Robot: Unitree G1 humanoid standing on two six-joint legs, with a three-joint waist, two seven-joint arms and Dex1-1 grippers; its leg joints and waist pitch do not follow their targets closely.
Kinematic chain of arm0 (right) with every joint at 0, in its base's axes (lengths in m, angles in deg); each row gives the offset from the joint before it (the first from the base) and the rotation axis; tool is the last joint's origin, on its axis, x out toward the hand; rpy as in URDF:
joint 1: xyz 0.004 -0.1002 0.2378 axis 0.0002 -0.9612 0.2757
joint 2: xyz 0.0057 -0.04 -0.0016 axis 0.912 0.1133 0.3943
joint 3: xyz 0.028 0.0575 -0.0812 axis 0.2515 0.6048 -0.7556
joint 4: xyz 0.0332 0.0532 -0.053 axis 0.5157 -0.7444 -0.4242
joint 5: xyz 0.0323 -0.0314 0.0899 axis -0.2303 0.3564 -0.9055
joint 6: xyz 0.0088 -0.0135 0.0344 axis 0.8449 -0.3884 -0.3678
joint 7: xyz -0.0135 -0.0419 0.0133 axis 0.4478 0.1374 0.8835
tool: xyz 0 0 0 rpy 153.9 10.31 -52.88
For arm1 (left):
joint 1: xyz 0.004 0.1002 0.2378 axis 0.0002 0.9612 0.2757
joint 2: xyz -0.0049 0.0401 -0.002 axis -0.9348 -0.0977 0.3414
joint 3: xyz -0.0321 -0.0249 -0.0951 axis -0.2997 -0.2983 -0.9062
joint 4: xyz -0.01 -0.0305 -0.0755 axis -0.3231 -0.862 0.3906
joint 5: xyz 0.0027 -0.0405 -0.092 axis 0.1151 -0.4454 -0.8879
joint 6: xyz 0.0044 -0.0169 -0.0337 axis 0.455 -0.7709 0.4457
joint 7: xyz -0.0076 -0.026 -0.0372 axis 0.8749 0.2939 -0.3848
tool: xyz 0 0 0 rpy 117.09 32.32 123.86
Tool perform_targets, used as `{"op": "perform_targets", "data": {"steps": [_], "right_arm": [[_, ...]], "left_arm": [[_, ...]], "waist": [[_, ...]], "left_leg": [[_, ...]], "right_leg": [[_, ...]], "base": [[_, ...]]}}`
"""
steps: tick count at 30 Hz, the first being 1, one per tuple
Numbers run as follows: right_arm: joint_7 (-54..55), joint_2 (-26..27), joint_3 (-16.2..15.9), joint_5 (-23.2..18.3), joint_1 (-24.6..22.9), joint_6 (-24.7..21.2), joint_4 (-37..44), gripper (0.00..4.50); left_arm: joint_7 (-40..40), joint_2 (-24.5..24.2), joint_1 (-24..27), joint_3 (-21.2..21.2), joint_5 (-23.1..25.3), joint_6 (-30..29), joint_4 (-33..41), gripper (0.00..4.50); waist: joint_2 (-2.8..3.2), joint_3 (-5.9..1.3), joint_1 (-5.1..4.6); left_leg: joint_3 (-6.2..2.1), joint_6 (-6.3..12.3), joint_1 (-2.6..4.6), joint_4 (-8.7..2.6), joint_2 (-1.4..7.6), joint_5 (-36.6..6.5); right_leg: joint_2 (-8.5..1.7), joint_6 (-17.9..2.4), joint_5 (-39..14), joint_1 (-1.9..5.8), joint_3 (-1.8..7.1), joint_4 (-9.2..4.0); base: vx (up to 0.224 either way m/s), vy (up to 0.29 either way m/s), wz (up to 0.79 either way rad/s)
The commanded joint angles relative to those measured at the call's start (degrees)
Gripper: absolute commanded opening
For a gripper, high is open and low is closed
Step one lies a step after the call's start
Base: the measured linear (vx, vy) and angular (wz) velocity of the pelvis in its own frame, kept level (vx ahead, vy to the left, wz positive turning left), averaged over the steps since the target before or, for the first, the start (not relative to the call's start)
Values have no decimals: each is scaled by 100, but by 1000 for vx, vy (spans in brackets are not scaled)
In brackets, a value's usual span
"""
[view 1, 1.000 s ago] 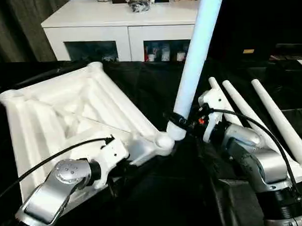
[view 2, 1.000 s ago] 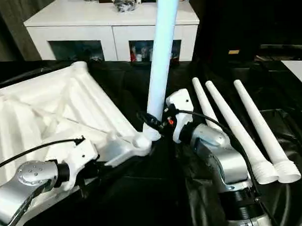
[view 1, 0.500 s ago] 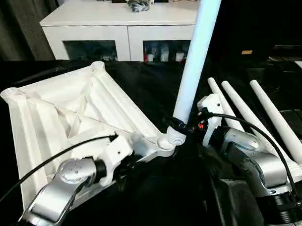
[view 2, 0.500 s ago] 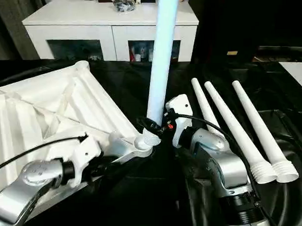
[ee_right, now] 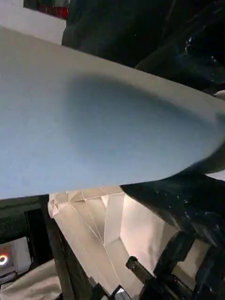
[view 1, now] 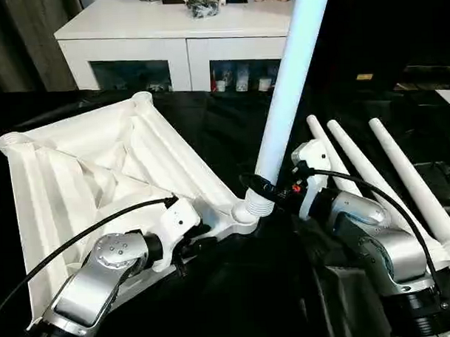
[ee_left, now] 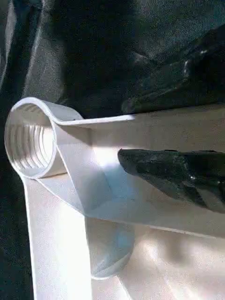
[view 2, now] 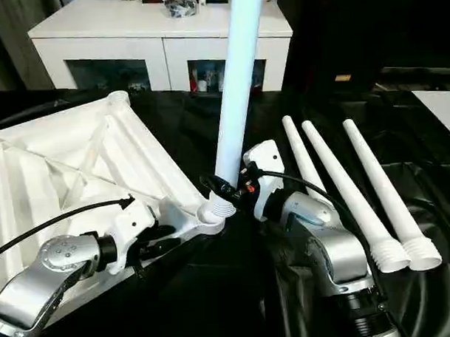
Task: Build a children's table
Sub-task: Insert table leg to table base
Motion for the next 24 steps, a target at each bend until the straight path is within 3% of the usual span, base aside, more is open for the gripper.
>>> {"op": "perform_targets", "data": {"steps": [1,6,14,18,20,24], "right_arm": [[36,20,9,-46,41,-45,141,187],[45,93,-29,-49,93,-57,65,187],[-7,149,-50,-10,312,30,-274,187],[-30,202,-43,-30,407,25,-419,187],[-61,221,-90,-21,447,19,-496,187],[-92,251,-112,-46,488,-22,-659,187]], "left_arm": [[42,-85,35,26,121,-218,-88,115],[-181,-213,110,47,-45,-624,150,63],[-256,-307,87,104,-80,-1002,371,4],[-252,-261,22,58,-118,-1076,324,1],[-256,-247,11,51,-142,-1101,319,1],[-117,-142,0,-29,-144,-1090,281,1]], "waist": [[10,-275,-19],[8,-280,-105],[21,-303,-124],[39,-288,-111],[1,-282,-112],[11,-279,-115]], "left_leg": [[-109,-199,109,-451,245,-1813],[-120,-183,96,-453,240,-1781],[-98,-106,93,-418,232,-1488],[-98,-134,107,-428,235,-1625],[-96,-140,107,-434,235,-1666],[-102,-168,112,-437,237,-1739]], "right_leg": [[-405,-687,-1699,152,268,-594],[-401,-723,-1672,157,260,-592],[-383,-931,-1044,176,253,-539],[-389,-906,-1272,168,256,-556],[-389,-873,-1379,169,258,-570],[-393,-848,-1509,161,259,-584]], "base": [[0,0,0],[0,0,0],[0,0,0],[0,0,0],[0,0,0],[0,0,0]]}}
